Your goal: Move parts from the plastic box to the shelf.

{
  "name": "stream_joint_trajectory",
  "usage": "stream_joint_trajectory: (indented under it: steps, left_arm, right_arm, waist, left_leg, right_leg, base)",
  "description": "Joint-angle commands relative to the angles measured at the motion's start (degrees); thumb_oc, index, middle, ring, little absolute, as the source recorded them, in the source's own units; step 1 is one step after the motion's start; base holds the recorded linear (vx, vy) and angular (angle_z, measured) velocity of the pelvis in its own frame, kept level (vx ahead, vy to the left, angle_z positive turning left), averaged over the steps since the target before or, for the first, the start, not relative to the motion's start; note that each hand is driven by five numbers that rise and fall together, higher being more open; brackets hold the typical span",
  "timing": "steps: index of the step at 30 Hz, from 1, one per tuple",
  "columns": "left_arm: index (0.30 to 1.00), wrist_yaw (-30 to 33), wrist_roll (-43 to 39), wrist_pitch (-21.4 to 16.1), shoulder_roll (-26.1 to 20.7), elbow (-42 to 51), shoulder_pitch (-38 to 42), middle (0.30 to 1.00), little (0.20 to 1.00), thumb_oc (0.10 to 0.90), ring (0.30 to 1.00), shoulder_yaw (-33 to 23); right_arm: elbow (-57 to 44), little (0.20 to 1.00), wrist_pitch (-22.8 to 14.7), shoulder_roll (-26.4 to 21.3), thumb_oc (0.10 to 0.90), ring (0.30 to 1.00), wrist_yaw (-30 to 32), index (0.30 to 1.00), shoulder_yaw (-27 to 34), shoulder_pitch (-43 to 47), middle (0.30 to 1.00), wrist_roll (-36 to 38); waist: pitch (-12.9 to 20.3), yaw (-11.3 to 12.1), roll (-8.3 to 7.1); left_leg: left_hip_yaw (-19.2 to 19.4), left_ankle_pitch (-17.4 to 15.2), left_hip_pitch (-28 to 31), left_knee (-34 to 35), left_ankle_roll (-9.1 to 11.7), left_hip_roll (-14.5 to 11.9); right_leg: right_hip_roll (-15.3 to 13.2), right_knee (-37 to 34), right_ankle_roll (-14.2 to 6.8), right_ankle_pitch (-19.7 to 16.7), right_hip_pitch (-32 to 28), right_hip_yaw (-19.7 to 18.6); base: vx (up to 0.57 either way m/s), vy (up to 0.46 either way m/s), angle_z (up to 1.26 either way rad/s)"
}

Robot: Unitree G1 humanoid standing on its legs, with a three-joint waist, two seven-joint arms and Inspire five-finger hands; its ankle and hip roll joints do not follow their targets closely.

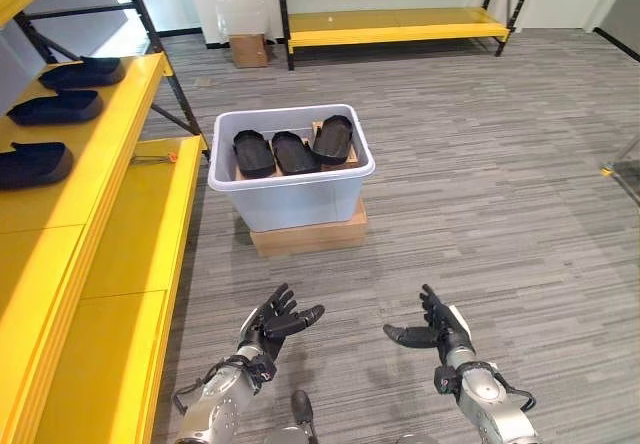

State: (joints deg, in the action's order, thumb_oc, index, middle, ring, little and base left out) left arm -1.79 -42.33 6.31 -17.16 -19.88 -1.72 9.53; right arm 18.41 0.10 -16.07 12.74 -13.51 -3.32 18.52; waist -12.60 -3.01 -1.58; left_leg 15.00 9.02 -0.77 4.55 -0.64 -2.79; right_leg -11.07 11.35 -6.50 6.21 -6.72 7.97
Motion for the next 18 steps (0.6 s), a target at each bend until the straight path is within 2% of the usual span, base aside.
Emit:
stream_joint_trajectory:
  steps: [1, 4, 6, 7, 8, 9, 10, 11, 12, 14, 16, 18]
  left_arm:
    - [1.0, -3.52, 1.38, -1.43, -0.58, 4.49, 2.8, 1.0, 1.0, 0.9, 1.0, 2.1]
    - [1.0, -2.71, 2.14, -1.65, -0.84, 5.45, 2.46, 1.0, 1.0, 0.9, 1.0, 3.35]
    - [1.0, -1.42, 1.38, -1.89, -0.54, 5.32, 2.04, 1.0, 1.0, 0.9, 1.0, 3.52]
    - [1.0, -1.7, 0.93, -1.77, -0.44, 5.48, 1.74, 1.0, 1.0, 0.9, 1.0, 3.19]
    - [1.0, -2.73, 1.0, -1.1, -0.62, 6.1, 1.47, 1.0, 1.0, 0.9, 1.0, 2.76]
    - [1.0, -2.82, 0.98, -0.55, -0.76, 6.78, 1.37, 1.0, 1.0, 0.9, 1.0, 2.43]
    - [1.0, -2.48, 1.08, -0.07, -0.94, 7.27, 1.35, 1.0, 1.0, 0.9, 1.0, 2.29]
    - [1.0, -1.88, 1.49, -0.5, -1.21, 6.71, 1.53, 1.0, 1.0, 0.9, 1.0, 2.93]
    - [1.0, -1.89, 1.72, -0.97, -1.37, 6.03, 1.76, 1.0, 1.0, 0.9, 1.0, 3.46]
    - [1.0, -3.21, 2.11, -2.37, -1.44, 5.14, 1.15, 1.0, 1.0, 0.9, 1.0, 4.29]
    - [1.0, -5.17, 3.03, -2.89, -1.39, 5.46, -0.44, 1.0, 1.0, 0.9, 1.0, 4.6]
    - [1.0, -4.51, 2.35, -2.24, -1.01, 5.75, -1.09, 1.0, 1.0, 0.9, 1.0, 5.46]
  right_arm:
    - [-3.2, 1.0, -4.67, -0.68, 0.9, 1.0, 2.15, 1.0, 1.38, 3.52, 1.0, -1.4]
    - [-2.78, 1.0, -3.58, -0.68, 0.9, 1.0, 3.87, 1.0, 0.72, 4.51, 1.0, -3.16]
    - [-2.06, 1.0, -3.51, -0.7, 0.9, 1.0, 3.27, 1.0, 0.23, 5.25, 1.0, -3.18]
    - [-1.87, 1.0, -4.04, -0.94, 0.9, 1.0, 1.85, 1.0, 0.12, 5.48, 1.0, -3.19]
    - [-2.02, 1.0, -4.57, -1.51, 0.9, 1.0, 0.3, 1.0, 0.48, 5.36, 1.0, -3.02]
    - [-2.19, 1.0, -4.72, -1.83, 0.9, 1.0, -0.27, 1.0, 0.9, 5.14, 1.0, -2.7]
    - [-2.3, 1.0, -4.86, -2.15, 0.9, 1.0, -0.62, 1.0, 1.27, 4.94, 1.0, -2.17]
    - [-2.59, 1.0, -5.49, -2.46, 0.9, 1.0, -0.58, 1.0, 1.97, 4.01, 1.0, -1.72]
    - [-2.76, 1.0, -5.52, -2.39, 0.9, 1.0, -0.43, 1.0, 2.48, 3.34, 1.0, -1.65]
    - [-2.88, 1.0, -5.68, -2.0, 0.9, 1.0, -0.49, 1.0, 3.22, 1.92, 1.0, -2.27]
    - [-3.12, 1.0, -5.58, -2.31, 0.9, 1.0, -0.97, 1.0, 3.11, 0.85, 1.0, -2.46]
    - [-2.76, 1.0, -4.61, -2.31, 0.9, 1.0, 0.68, 1.0, 2.53, 0.35, 1.0, -0.92]
  waist:
    - [3.85, 0.33, 1.25]
    - [3.22, 1.09, 1.67]
    - [2.46, 1.09, 1.73]
    - [1.76, 0.7, 1.72]
    - [0.84, 0.0, 1.07]
    - [0.51, -0.46, 0.65]
    - [-0.22, -1.24, 0.33]
    - [-0.93, -2.86, 0.22]
    - [-1.04, -3.8, 0.31]
    - [-1.31, -4.79, 0.69]
    - [-0.42, -5.13, 0.27]
    - [1.03, -5.31, -0.13]
  left_leg:
    - [-2.7, -11.3, 0.98, -5.22, -4.02, 2.18]
    - [-2.39, -12.1, 2.04, -4.7, -5.6, 3.41]
    - [-2.16, -12.37, 3.65, -4.14, -5.53, 3.78]
    - [-2.17, -12.49, 5.48, -3.28, -5.01, 3.67]
    - [-2.4, -13.31, 7.64, -2.61, -4.36, 3.72]
    - [-2.66, -13.83, 8.56, -2.39, -4.07, 3.8]
    - [-3.39, -14.64, 10.14, -2.19, -3.78, 3.98]
    - [-5.68, -16.05, 11.91, -2.08, -3.4, 4.15]
    - [-7.04, -16.62, 12.47, -2.01, -3.2, 4.09]
    - [-8.12, -17.87, 14.05, -1.92, -2.89, 3.51]
    - [-9.02, -18.47, 15.04, -0.98, -2.51, 3.48]
    - [-9.62, -19.02, 15.42, -1.02, -1.9, 2.97]
  right_leg:
    - [3.08, 14.54, -0.92, -3.63, 2.4, 0.34]
    - [2.06, 28.76, -0.94, -6.28, 6.43, 2.71]
    - [2.24, 28.19, -0.6, -6.76, 10.57, 4.05]
    - [2.77, 23.13, -0.07, -5.8, 12.7, 5.69]
    - [3.23, 11.14, 0.06, -6.27, 14.02, 7.72]
    - [3.36, 5.6, -0.2, -7.48, 15.01, 7.78]
    - [3.29, 0.35, -0.98, -10.34, 15.84, 6.66]
    - [2.63, -5.29, -2.26, -14.72, 19.0, 2.04]
    - [2.4, -9.07, -2.65, -15.6, 20.96, -0.86]
    - [2.46, -10.48, -3.22, -16.33, 21.86, -2.8]
    - [3.03, -13.19, -3.81, -16.52, 19.07, -3.74]
    - [3.14, -12.64, -3.31, -16.51, 16.95, -4.6]
  base:
    - [0.09, 0.283, -0.3]
    - [0.09, 0.188, -0.18]
    - [0.12, 0.045, -0.41]
    - [0.23, -0.113, -0.48]
    - [0.3, -0.163, -0.37]
    - [0.32, -0.175, -0.32]
    - [0.36, -0.198, -0.58]
    - [0.38, -0.21, -0.48]
    - [0.41, -0.23, -0.25]
    - [0.34, -0.176, 1.03]
    - [0.33, -0.209, 1.4]
    - [0.31, -0.232, 0.26]
